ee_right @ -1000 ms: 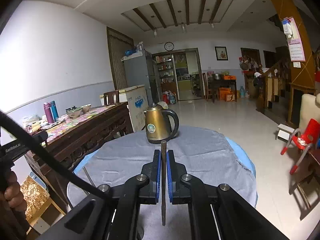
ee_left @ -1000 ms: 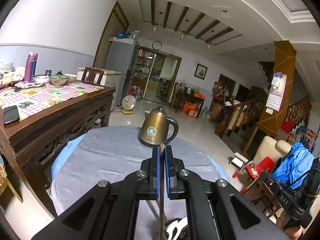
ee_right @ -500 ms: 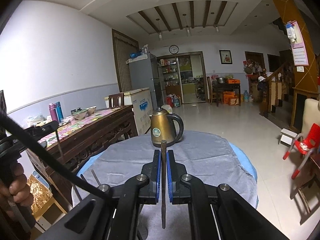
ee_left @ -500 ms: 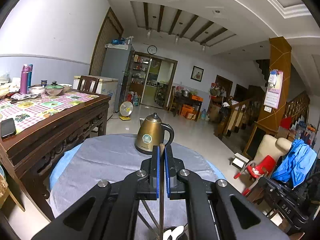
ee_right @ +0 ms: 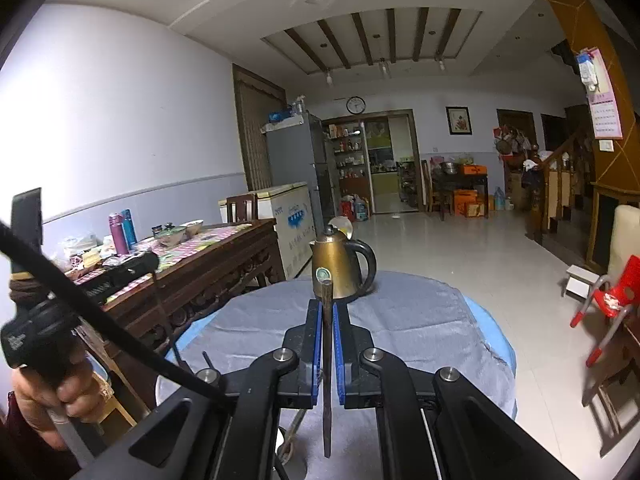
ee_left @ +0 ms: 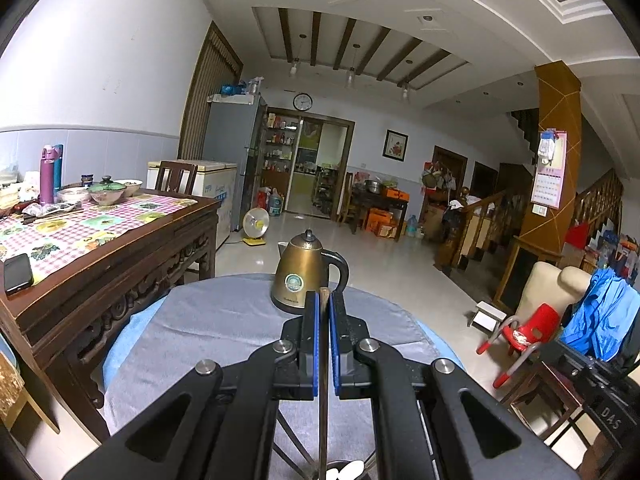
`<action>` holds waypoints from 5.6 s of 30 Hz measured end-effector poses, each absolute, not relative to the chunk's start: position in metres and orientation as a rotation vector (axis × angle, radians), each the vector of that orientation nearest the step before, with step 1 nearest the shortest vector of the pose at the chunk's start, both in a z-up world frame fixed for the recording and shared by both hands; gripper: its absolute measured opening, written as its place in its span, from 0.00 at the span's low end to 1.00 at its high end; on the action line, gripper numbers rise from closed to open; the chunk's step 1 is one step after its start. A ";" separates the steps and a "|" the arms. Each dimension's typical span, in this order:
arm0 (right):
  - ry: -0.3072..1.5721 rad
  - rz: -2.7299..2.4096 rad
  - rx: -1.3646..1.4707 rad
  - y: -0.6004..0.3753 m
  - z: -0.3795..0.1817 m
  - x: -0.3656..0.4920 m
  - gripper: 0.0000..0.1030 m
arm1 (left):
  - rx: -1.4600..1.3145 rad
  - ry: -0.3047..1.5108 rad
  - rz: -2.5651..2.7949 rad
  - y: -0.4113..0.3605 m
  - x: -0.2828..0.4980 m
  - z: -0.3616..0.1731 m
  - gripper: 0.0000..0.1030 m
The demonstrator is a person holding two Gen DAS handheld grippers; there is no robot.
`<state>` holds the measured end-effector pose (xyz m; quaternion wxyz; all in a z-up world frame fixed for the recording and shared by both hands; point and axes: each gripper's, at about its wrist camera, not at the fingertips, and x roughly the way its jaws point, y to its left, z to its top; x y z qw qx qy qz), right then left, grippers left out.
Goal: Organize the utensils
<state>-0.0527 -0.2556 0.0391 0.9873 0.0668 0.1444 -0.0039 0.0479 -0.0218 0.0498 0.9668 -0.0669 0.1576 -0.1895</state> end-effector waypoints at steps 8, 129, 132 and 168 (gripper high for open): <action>0.260 0.021 0.112 -0.242 0.057 -0.060 0.06 | -0.138 0.320 -0.385 -0.023 0.047 0.050 0.05; 0.503 0.159 0.177 -0.193 -0.002 0.014 0.06 | -0.134 0.479 -0.317 -0.027 0.068 -0.006 0.05; 0.509 0.162 0.176 -0.191 -0.004 0.015 0.06 | -0.137 0.483 -0.318 -0.027 0.068 -0.007 0.05; 0.571 0.151 0.183 -0.184 -0.024 0.032 0.06 | -0.130 0.548 -0.304 -0.021 0.071 -0.026 0.06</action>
